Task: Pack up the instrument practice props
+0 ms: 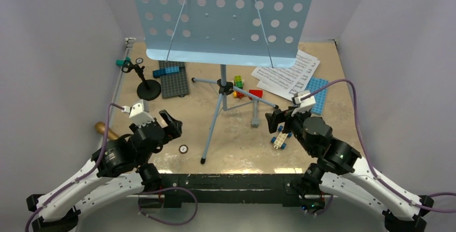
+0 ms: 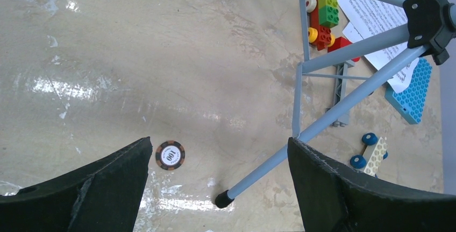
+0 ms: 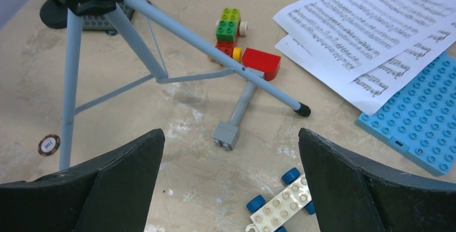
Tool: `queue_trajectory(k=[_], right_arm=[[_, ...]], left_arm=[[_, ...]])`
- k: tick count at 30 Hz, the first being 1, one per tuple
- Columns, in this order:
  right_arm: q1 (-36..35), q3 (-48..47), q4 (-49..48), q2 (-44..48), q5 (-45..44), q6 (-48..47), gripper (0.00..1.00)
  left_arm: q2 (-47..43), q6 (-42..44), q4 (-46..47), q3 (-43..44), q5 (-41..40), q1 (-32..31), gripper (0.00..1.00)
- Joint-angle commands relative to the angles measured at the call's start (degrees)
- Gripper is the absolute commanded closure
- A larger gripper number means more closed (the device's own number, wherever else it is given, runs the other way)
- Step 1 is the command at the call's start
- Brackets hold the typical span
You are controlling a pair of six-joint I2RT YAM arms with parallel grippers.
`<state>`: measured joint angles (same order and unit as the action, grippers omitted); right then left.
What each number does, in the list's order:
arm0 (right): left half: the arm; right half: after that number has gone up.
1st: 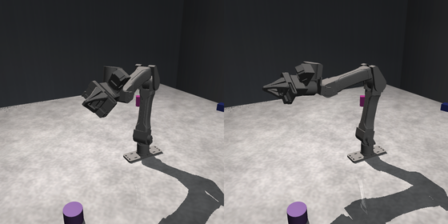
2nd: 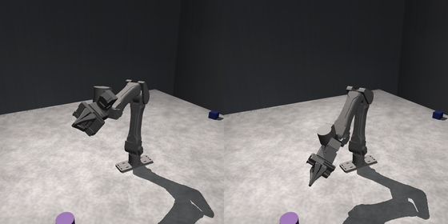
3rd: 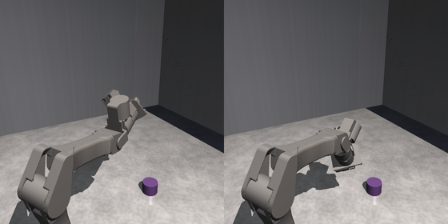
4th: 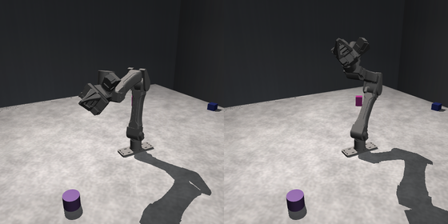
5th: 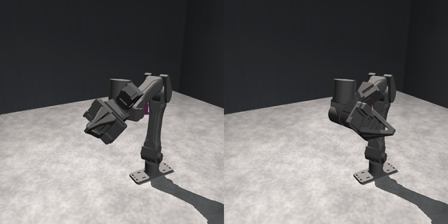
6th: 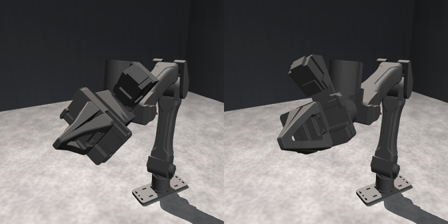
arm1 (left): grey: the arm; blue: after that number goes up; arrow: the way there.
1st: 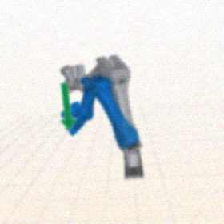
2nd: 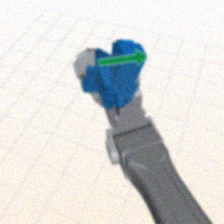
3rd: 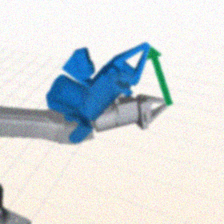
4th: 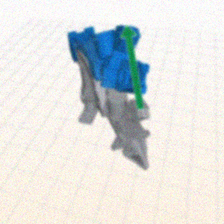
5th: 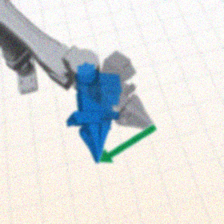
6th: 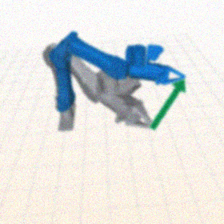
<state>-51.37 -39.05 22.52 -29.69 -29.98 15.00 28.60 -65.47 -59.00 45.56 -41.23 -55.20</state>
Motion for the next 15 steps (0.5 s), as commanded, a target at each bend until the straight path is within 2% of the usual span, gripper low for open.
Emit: queue_trajectory(k=[1, 3, 5, 7, 10, 12, 15], right_arm=[[-0.29, 2.48, -6.61, -2.58, 4.9, 0.74, 0.01], [-0.22, 3.75, -9.24, -4.1, 5.92, 0.92, 0.01], [-0.22, 4.91, -11.72, -5.34, 6.34, 1.38, 0.01], [-0.24, 5.53, -13.55, -6.23, 6.88, 1.53, 0.01], [-0.23, 5.4, -14.52, -7.21, 7.89, 1.37, 0.01], [-0.21, 5.0, -14.12, -7.83, 7.86, 1.43, 0.01], [-0.22, 4.37, -13.0, -8.09, 7.82, 1.35, 0.01]], left_arm=[[-0.88, 6.72, 6.5, -1.37, 1.74, -0.18, 0.0], [-1.31, 11.14, 11.23, -2.09, 2.93, -0.18, 0.0], [-2.29, 18.96, 20.44, -3.47, 5.17, -0.17, 0.0], [-3.62, 29.83, 33.54, -6.1, 10.37, -0.17, 0.0], [-3.66, 45.37, 57.89, -12.18, 17.69, -0.17, 0.0], [-0.21, 54.99, 72.2, -14.5, 19.23, -0.11, 0.0], [10.79, 66.95, 84.19, -11.09, 20.42, 0.13, 0.0]])
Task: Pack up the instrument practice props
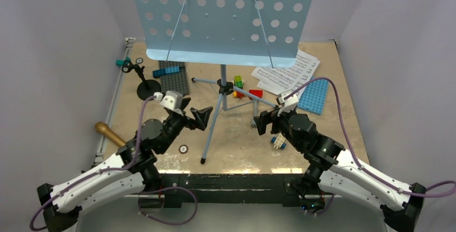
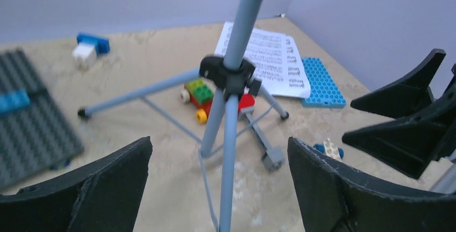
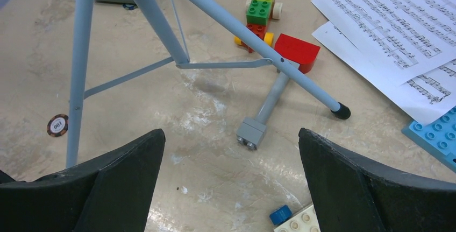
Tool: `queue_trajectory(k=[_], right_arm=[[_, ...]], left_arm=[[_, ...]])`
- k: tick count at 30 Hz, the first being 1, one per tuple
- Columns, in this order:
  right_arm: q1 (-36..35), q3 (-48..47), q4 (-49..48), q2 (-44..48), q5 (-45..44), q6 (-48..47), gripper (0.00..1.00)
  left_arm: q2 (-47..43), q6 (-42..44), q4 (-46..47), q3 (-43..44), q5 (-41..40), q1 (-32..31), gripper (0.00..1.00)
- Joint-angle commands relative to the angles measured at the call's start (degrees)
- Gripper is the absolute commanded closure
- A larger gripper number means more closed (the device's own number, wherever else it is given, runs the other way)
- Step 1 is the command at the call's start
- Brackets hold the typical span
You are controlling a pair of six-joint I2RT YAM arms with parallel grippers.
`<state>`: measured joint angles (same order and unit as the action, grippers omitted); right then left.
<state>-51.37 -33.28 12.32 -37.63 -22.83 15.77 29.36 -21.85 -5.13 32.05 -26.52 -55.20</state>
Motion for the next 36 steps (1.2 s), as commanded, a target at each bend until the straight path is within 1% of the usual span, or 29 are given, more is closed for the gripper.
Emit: queue_trajectory(k=[1, 3, 5, 7, 12, 14, 18, 25, 32, 34, 36], right_arm=[[-0.22, -1.5, -2.48, -0.1, 0.67, 0.56, 0.01], [-0.22, -1.51, -2.1, 0.22, 0.49, 0.41, 0.01], [-0.22, -1.69, -1.51, 0.64, 0.18, 0.55, 0.01], [-0.24, -1.54, -1.11, 1.08, -0.06, 0.7, 0.01], [-0.22, -0.84, -1.31, 2.06, 0.26, 1.02, 0.01], [-0.22, -0.73, -1.54, 2.16, 0.4, 1.07, 0.01], [-0.22, -0.87, -1.5, 1.97, 0.55, 0.84, 0.01], [-0.26, -0.56, -1.65, 2.47, 0.97, 0.92, 0.01], [-0.23, -0.19, -1.57, 2.85, 1.1, 1.06, 0.01], [-0.22, -0.17, -1.68, 2.82, 1.25, 0.93, 0.01], [-0.22, -0.46, -1.61, 2.63, 1.3, 0.93, 0.01]], left_arm=[[13.29, 26.51, 32.54, 4.07, 7.11, 0.22, 0.01], [18.17, 29.62, 36.06, 7.22, 9.88, 0.99, 0.02], [21.16, 29.53, 37.88, 9.74, 13.35, 2.73, 0.04], [24.02, 28.35, 39.59, 11.74, 15.18, 5.02, 0.07], [29.24, 29.52, 50.87, 11.3, 18.1, 7.08, 0.19], [31.96, 29.98, 53.85, 11.78, 18.27, 7.52, 0.24], [35.85, 29.68, 58.8, 12.71, 18.97, 7.99, 0.3], [41.64, 31.08, 62.61, 16.48, 17.74, 8.17, 0.36], [44.41, 31.42, 64.36, 18.64, 16.25, 8.44, 0.46], [44.87, 31.68, 64.35, 19.16, 16.24, 8.53, 0.51], [45.05, 31.86, 63.93, 19.51, 16.4, 8.53, 0.62]])
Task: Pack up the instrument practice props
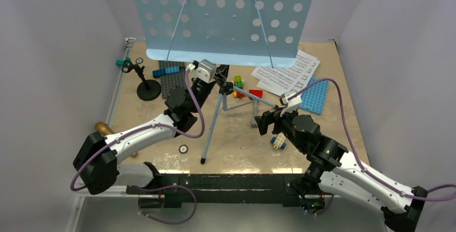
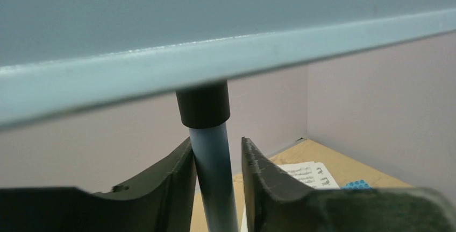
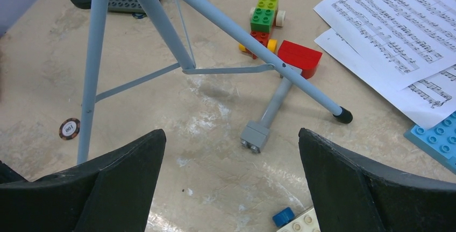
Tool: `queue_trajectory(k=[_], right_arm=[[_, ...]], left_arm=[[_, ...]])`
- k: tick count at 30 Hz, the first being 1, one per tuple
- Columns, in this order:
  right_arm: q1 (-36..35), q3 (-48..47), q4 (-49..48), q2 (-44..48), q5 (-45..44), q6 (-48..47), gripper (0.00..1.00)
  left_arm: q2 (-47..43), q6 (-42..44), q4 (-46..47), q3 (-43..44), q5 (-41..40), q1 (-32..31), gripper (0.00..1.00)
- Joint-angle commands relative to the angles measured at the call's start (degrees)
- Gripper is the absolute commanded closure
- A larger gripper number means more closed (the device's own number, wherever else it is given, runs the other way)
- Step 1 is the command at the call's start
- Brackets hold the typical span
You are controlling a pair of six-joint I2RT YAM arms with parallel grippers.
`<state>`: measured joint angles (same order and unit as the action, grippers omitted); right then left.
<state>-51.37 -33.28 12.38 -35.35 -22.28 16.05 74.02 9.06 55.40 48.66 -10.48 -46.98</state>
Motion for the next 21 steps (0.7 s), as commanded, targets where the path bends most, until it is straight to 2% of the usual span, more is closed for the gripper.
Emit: queue_trajectory(k=[1, 6, 7, 11, 14, 19, 21], right_arm=[[-0.22, -0.66, -1.57, 0.37, 0.82, 0.76, 0.01], [-0.22, -2.17, 0.16, -0.03, 2.23, 1.19, 0.01], [-0.22, -2.49, 0.34, -0.15, 2.99, 1.3, 0.01], [-0.23, -2.95, -1.6, -0.25, 5.02, 3.32, 0.01], [1.3, -5.13, -1.31, -1.04, 7.17, 7.54, 0.01], [13.27, -10.59, 0.1, -5.71, 27.1, 16.6, 0.01], [14.09, -11.52, -1.69, -7.34, 32.25, 18.96, 0.01]], left_arm=[[0.36, 0.98, 3.1, 3.06, 0.44, 0.27, 0.68], [-1.15, 1.13, 0.61, 3.02, 0.59, 0.31, 0.97], [-1.68, 1.06, 0.16, 3.09, 0.51, 0.31, 1.0], [-5.13, -0.36, -4.58, 4.38, 1.88, 0.57, 1.0], [-7.66, -3.01, -10.38, 6.21, 5.91, 1.79, 1.0], [-10.83, -8.31, -15.74, 5.73, 13.33, 5.13, 1.0], [-11.83, -9.45, -16.35, 4.67, 14.14, 5.92, 1.0]])
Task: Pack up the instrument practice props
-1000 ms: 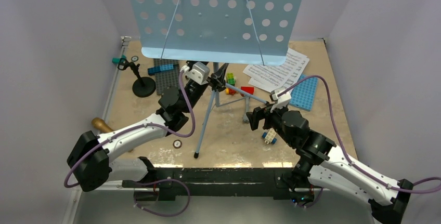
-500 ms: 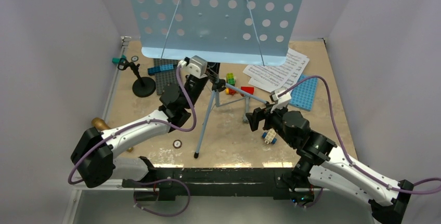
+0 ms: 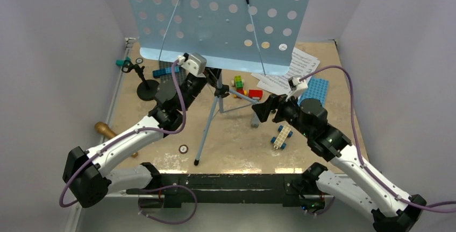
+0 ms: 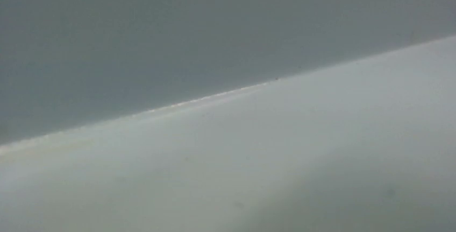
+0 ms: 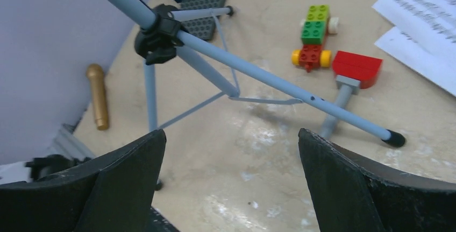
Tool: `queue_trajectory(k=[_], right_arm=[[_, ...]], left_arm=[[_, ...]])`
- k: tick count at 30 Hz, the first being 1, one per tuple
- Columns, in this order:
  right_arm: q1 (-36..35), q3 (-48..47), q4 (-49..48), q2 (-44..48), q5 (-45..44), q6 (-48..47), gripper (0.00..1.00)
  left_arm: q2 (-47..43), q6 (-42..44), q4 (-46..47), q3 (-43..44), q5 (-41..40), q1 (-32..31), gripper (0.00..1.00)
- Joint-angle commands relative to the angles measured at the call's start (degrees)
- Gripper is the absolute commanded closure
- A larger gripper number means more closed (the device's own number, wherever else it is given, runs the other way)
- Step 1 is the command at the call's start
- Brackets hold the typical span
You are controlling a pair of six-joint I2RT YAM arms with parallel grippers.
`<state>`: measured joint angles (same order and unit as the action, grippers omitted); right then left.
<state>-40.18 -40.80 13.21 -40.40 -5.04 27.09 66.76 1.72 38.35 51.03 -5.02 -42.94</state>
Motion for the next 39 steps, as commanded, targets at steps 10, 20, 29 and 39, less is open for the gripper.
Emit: queue_trajectory(k=[10, 20, 29, 39], right_arm=[[2.92, -7.75, -17.21, -20.25, 30.39, 20.25, 0.1], [2.92, -16.03, -25.26, -34.77, 34.98, 26.52, 0.32], [1.75, -21.05, -20.64, -41.25, 38.06, 26.76, 0.45], [0.11, -18.86, -17.28, -40.3, 35.92, 27.0, 0.38]], left_arm=[[-6.65, -3.98, 4.73, -3.89, 5.31, 2.15, 1.0], [-7.62, -2.75, 8.35, -9.5, 1.13, 2.07, 1.0], [-8.28, -0.35, 7.52, -10.24, 2.39, 2.07, 1.0], [-8.71, 0.51, 7.24, -10.8, 2.64, 2.07, 1.0]])
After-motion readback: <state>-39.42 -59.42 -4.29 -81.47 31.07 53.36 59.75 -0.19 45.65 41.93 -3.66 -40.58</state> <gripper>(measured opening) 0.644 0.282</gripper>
